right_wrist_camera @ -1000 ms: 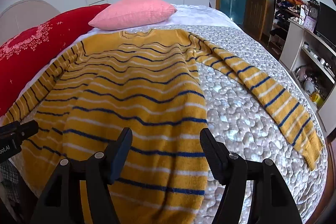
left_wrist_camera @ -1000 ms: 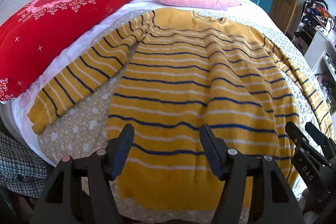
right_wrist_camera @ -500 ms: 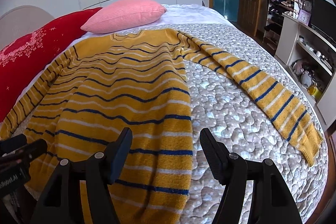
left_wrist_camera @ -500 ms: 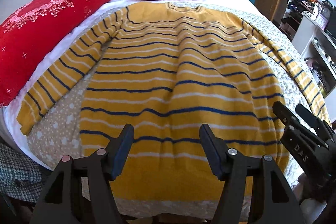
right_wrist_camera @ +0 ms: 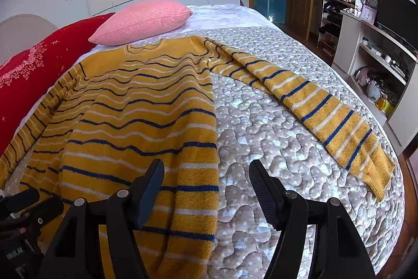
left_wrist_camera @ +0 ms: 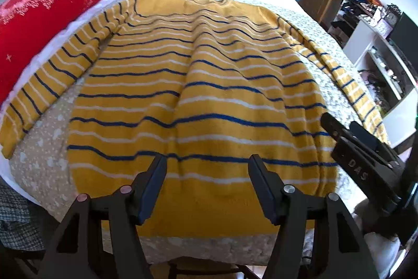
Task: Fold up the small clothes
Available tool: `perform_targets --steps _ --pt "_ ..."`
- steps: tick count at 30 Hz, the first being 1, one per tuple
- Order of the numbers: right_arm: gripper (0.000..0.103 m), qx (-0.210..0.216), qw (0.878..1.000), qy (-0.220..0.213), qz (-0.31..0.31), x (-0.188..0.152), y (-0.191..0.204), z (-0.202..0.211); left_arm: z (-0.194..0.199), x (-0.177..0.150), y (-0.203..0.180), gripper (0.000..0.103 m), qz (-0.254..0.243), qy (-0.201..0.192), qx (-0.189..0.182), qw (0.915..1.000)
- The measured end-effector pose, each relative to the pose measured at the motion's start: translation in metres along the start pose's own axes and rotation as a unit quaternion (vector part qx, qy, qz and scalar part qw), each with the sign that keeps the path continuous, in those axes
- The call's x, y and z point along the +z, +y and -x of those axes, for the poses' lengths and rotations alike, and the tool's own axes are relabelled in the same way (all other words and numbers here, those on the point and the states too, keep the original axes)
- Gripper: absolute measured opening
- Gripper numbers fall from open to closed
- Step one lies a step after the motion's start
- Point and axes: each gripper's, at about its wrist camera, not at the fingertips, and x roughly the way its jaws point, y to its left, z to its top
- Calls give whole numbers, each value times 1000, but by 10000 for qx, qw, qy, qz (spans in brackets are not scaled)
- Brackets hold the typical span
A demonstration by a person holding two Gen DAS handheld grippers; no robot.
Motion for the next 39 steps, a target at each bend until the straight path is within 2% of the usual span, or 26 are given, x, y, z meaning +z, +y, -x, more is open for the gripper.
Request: perform_targets --steps 8,18,27,32,39 --pt "73 -53 10000 68 38 -2 3 -1 5 -6 -5 64 -5 30 -491 9988" --pt "73 -109 9998 100 130 -5 10 -3 1 -9 3 64 117 143 -727 9972" --pt "73 -168 9994 138 267 -7 20 -4 0 -10 14 64 210 171 -839 9961" --pt "73 -203 9992 86 336 -5 26 -3 5 -7 20 64 179 27 -756 9970" --pt "74 -196 9985 142 500 -4 40 -9 -1 -5 32 64 316 65 -773 9965"
